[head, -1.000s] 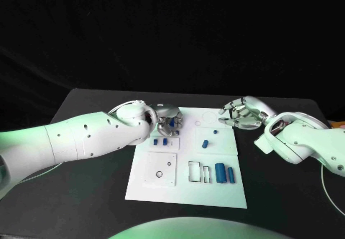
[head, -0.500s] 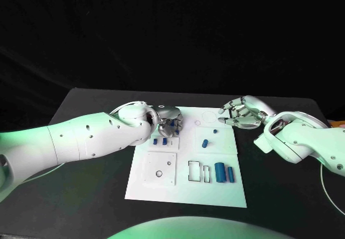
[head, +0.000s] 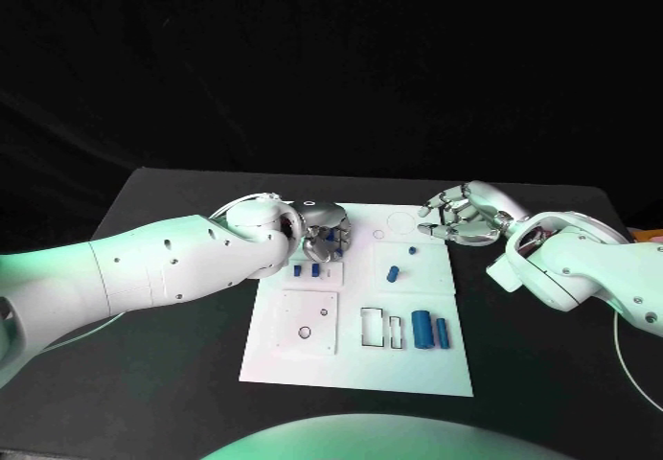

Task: Assemble the parts on the task board

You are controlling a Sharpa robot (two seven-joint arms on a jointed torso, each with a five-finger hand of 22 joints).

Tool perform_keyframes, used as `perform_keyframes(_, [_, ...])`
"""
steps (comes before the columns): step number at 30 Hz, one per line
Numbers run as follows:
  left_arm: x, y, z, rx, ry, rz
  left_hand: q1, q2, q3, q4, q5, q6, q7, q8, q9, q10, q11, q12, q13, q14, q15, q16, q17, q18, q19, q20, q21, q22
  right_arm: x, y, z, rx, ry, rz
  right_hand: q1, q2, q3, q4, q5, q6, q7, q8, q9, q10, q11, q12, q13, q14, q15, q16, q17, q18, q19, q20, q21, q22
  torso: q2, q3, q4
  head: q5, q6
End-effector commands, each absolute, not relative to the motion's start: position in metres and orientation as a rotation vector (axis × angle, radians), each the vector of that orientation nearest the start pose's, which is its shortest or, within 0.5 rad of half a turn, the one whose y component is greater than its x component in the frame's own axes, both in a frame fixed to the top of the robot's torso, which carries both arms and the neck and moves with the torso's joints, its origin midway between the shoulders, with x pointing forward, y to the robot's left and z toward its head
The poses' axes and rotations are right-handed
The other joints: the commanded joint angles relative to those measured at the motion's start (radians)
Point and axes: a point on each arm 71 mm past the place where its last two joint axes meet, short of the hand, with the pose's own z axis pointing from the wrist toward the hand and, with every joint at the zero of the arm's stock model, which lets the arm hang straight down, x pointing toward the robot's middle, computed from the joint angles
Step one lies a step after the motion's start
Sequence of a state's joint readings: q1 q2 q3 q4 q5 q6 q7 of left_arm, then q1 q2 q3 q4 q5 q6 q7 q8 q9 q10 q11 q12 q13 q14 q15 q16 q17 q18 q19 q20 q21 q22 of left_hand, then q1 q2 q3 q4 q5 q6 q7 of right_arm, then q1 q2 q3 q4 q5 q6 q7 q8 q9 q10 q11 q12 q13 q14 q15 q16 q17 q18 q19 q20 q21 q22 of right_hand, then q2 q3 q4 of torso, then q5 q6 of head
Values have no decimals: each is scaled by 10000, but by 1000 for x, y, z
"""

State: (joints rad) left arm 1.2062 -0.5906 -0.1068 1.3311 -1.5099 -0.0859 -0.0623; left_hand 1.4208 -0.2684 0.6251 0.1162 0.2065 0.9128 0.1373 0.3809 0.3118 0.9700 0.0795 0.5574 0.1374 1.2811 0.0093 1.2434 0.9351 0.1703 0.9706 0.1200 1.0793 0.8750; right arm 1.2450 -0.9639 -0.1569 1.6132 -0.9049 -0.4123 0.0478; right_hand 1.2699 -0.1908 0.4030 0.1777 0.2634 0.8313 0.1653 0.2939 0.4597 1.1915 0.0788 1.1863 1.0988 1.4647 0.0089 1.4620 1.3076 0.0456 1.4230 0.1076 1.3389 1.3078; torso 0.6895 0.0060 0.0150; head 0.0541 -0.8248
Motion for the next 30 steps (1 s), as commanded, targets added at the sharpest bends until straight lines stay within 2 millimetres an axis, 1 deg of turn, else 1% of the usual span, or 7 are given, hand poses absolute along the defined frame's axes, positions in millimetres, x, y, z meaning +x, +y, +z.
perform_keyframes(1, [497, 119, -231, 4318, 19054, -6731, 221, 98, 179, -129, -87, 159, 29, -37, -29, 237, -25, -53, -15, 217, 13, 221, 211, -97, 262, -39, 289, 321, 460, -237, -196, 3158, 17264, 9210, -20, 46, 18, 49, 45, -76, -17, 47, 18, -41, -6, -58, -10, 499, -55, -51, 374, 164, -61, 23, -51, 989, -8, 4, -4, -5, -7])
perform_keyframes(5, [498, 119, -231, 4279, 19040, -6698, 421, 237, 375, -375, -151, 298, 39, -69, -55, 430, -51, -105, -25, 381, -26, 410, 370, -138, 446, -101, 612, 650, 460, -237, -196, 3158, 17265, 9210, -20, 46, 18, 49, 45, -76, -17, 47, 18, -41, -6, -58, -10, 499, -55, -51, 374, 164, -61, 23, -51, 989, -9, 2, -3, -9, -10])
perform_keyframes(6, [498, 120, -231, 4267, 19037, -6685, 496, 278, 443, -492, -160, 345, 43, -97, -69, 488, -51, -139, -30, 402, -35, 437, 362, -148, 474, -126, 726, 753, 460, -237, -196, 3158, 17265, 9210, -20, 46, 18, 49, 45, -76, -17, 47, 18, -41, -6, -58, -10, 499, -55, -51, 374, 164, -61, 23, -51, 989, -8, 2, -3, -9, -13])
perform_keyframes(9, [499, 121, -231, 4230, 19015, -6675, 506, 318, 502, -617, -176, 406, 52, -157, -94, 562, -43, -203, -36, 491, -34, 539, 455, -182, 560, -142, 941, 979, 460, -237, -196, 3158, 17266, 9210, -20, 46, 18, 49, 45, -76, -17, 47, 18, -41, -6, -58, -10, 499, -55, -51, 374, 164, -61, 23, -51, 989, -9, 2, 3, -14, -18])
perform_keyframes(11, [499, 121, -231, 4195, 18993, -6706, 497, 321, 510, -642, -178, 417, 55, -173, -100, 577, -41, -219, -37, 493, -32, 543, 438, -182, 550, -144, 968, 1001, 460, -237, -196, 3157, 17265, 9213, -20, 46, 18, 49, 45, -76, -17, 47, 18, -41, -6, -58, -10, 499, -55, -51, 374, 164, -61, 23, -51, 989, -10, 5, 8, -20, -14])
perform_keyframes(23, [495, 120, -225, 3826, 18435, -7510, 369, 321, 515, -702, -182, 517, 79, -247, -124, 680, -13, -325, -44, 634, -12, 687, 580, -235, 694, -130, 1206, 1290, 460, -236, -196, 3142, 17259, 9233, -20, 46, 18, 49, 45, -76, -17, 47, 18, -41, -6, -58, -10, 499, -55, -51, 374, 164, -61, 23, -51, 989, -17, -6, 5, -3, 5])
perform_keyframes(30, [492, 126, -216, 3449, 18285, -7795, 254, 290, 489, -686, -183, 553, 83, -287, -134, 703, -5, -404, -56, 681, -1, 727, 588, -241, 701, -113, 1239, 1331, 460, -237, -196, 3153, 17242, 9212, -20, 46, 18, 49, 45, -76, -17, 47, 18, -41, -6, -58, -10, 499, -55, -51, 374, 164, -61, 23, -51, 989, -28, 8, 25, 4, 45])
